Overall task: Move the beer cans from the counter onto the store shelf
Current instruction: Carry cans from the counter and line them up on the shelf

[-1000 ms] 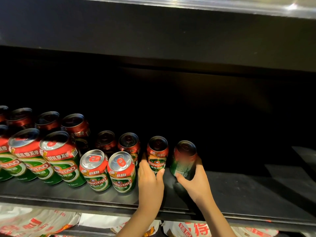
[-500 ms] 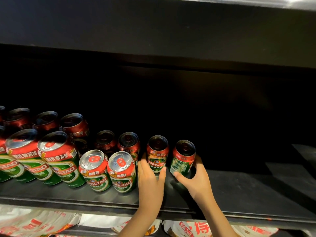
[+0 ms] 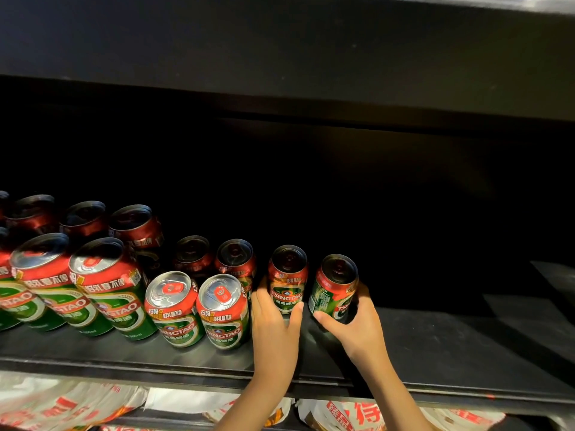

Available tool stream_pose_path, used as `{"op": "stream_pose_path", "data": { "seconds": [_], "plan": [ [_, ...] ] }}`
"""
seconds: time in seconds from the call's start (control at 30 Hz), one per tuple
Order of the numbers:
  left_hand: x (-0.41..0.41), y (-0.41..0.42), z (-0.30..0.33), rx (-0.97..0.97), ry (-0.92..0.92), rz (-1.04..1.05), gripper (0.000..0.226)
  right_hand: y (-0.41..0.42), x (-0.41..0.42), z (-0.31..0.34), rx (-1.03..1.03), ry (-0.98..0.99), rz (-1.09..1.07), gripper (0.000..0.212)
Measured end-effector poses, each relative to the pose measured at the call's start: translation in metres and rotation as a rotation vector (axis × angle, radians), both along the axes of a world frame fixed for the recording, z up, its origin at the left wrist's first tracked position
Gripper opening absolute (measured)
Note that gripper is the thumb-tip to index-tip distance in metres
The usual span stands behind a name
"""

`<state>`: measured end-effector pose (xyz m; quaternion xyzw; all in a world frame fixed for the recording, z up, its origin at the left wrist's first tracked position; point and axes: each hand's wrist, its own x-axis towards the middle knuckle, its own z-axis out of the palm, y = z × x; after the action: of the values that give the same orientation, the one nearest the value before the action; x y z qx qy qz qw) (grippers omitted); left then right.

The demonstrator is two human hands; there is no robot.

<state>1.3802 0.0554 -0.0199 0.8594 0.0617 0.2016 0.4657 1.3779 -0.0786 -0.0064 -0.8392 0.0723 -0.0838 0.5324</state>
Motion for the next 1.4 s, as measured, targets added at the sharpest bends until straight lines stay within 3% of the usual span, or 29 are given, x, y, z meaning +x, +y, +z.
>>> {"op": "stream_pose_path", "data": {
  "seconds": [0.1, 0.3, 0.5, 0.77, 0.9, 1.13, 1.3, 1.4],
  "plan": [
    [0.000, 0.000, 0.000, -0.005, -0.002, -0.004, 0.041, 0.000, 0.000, -0.001, -0.027, -0.009, -0.013, 0.071],
    [0.000, 0.001, -0.002, -0.006, -0.005, -0.004, 0.040, -0.002, 0.000, -0.003, -0.052, 0.027, 0.015, 0.057],
    [0.001, 0.002, -0.003, -0.039, 0.008, -0.002, 0.043, 0.007, 0.001, 0.001, -0.012, -0.012, -0.054, 0.072],
    [0.000, 0.001, -0.003, -0.025, -0.006, 0.005, 0.040, 0.017, 0.002, -0.006, 0.021, -0.020, -0.069, 0.073],
    [0.000, 0.001, -0.005, 0.014, -0.020, 0.018, 0.043, 0.010, -0.002, -0.005, 0.036, 0.022, -0.008, 0.060],
    [-0.002, 0.001, -0.001, -0.001, -0.032, 0.019, 0.038, 0.014, 0.000, 0.002, 0.094, -0.001, -0.027, 0.065],
    [-0.003, 0.000, -0.006, -0.067, 0.046, 0.045, 0.061, 0.016, 0.007, 0.000, 0.073, 0.008, -0.033, 0.064],
    [-0.007, -0.003, -0.006, -0.049, 0.043, 0.087, 0.061, 0.015, 0.010, -0.001, 0.075, 0.017, -0.026, 0.067]
  ]
}}
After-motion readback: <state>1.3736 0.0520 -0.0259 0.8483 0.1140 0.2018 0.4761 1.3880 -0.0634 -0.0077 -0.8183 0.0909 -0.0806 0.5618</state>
